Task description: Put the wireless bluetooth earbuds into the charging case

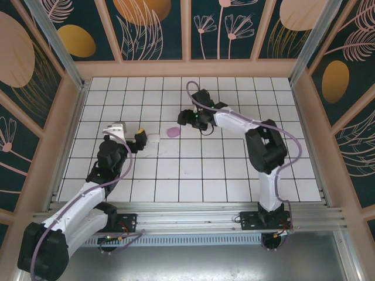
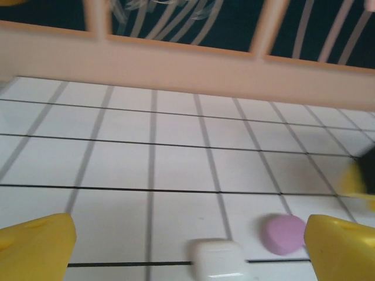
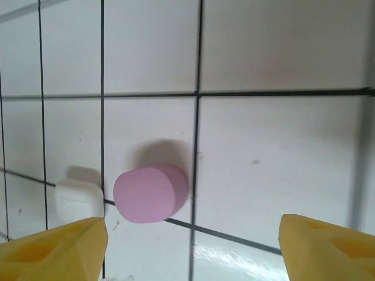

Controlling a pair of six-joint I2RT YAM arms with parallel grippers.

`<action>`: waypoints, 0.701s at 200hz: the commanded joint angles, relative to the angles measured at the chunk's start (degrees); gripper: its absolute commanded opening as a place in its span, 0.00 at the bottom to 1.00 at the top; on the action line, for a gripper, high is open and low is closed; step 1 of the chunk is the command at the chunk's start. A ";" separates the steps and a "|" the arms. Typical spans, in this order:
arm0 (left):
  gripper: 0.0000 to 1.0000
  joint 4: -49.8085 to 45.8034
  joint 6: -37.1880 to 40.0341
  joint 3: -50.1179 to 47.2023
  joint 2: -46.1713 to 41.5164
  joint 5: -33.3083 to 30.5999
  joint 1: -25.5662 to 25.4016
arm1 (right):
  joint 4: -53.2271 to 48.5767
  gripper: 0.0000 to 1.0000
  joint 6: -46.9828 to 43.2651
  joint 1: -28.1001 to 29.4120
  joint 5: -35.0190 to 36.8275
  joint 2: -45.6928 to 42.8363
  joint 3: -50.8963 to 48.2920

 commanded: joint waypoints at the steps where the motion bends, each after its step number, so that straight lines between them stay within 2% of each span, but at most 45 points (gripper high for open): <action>1: 0.99 -0.98 -2.60 -3.04 -2.70 -9.39 2.04 | -2.14 0.81 -3.94 -1.29 12.35 -8.71 -4.88; 26: 0.99 1.86 -1.85 -5.08 -3.14 -16.62 3.25 | 1.22 0.89 -6.82 -1.98 22.77 -17.68 -12.53; 43: 0.99 6.05 1.67 -5.89 -1.65 -20.75 3.36 | 6.60 0.99 -9.48 -6.00 29.08 -23.77 -19.89; 62: 0.99 12.79 5.36 -7.63 2.34 -25.70 3.72 | 14.40 0.99 -14.26 -11.07 32.68 -28.76 -28.58; 83: 0.99 21.70 6.51 -10.21 8.19 -22.27 5.29 | 22.71 0.99 -19.72 -17.58 32.28 -30.75 -36.37; 105: 0.98 30.66 8.36 -11.88 14.45 -20.82 5.57 | 31.80 0.99 -21.12 -24.72 26.07 -31.74 -43.58; 126: 0.99 38.16 11.77 -12.45 17.37 -17.78 6.04 | 44.87 0.99 -26.53 -27.76 22.67 -34.85 -52.68; 140: 0.99 42.66 12.20 -12.83 19.60 -14.46 8.27 | 52.65 0.99 -29.82 -28.87 22.77 -35.69 -57.52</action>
